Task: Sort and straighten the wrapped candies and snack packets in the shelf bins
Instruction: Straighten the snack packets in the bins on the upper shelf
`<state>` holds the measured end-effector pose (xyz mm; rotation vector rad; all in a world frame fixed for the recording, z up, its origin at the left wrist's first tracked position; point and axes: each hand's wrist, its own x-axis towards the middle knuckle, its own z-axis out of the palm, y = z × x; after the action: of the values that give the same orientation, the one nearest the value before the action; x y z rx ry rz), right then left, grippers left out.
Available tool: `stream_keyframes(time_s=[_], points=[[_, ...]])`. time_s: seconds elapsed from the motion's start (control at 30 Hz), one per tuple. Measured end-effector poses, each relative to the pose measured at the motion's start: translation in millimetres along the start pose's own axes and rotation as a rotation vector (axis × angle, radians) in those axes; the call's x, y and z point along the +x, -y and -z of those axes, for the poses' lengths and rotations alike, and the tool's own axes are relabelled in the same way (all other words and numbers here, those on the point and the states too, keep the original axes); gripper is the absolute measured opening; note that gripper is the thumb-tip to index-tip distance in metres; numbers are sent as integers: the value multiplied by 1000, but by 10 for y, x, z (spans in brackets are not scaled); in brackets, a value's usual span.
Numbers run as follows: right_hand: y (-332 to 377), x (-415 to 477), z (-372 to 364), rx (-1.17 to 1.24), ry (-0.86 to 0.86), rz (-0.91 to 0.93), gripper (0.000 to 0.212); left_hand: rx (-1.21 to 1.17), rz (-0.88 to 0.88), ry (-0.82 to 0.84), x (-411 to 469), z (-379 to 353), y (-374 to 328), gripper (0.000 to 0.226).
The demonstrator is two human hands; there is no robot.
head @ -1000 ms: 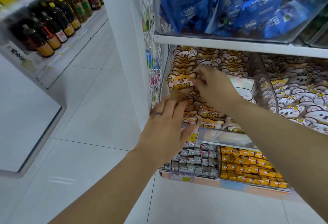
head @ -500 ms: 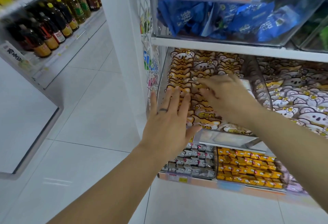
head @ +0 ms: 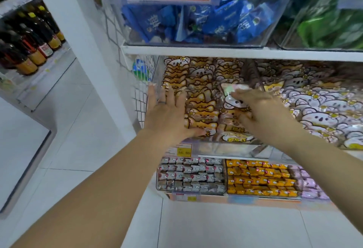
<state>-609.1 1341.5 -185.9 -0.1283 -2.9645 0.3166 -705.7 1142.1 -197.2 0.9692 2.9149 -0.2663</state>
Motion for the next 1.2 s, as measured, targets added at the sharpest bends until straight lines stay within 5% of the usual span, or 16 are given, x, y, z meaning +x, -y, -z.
stream_keyframes(time_s=[0.37, 0.67, 0.9, 1.2], points=[[-49, -395, 148, 312, -505, 7, 41, 41, 80, 2, -49, 67, -94, 118], [-254, -887, 309, 482, -613, 38, 34, -281, -116, -394, -110, 385, -911, 82], [-863, -1061, 389, 353, -699, -83, 37, -396, -248, -349, 36, 552, -1481, 50], [-1369, -762, 509, 83, -534, -147, 37, -293, -290, -211, 260, 381, -1994, 48]])
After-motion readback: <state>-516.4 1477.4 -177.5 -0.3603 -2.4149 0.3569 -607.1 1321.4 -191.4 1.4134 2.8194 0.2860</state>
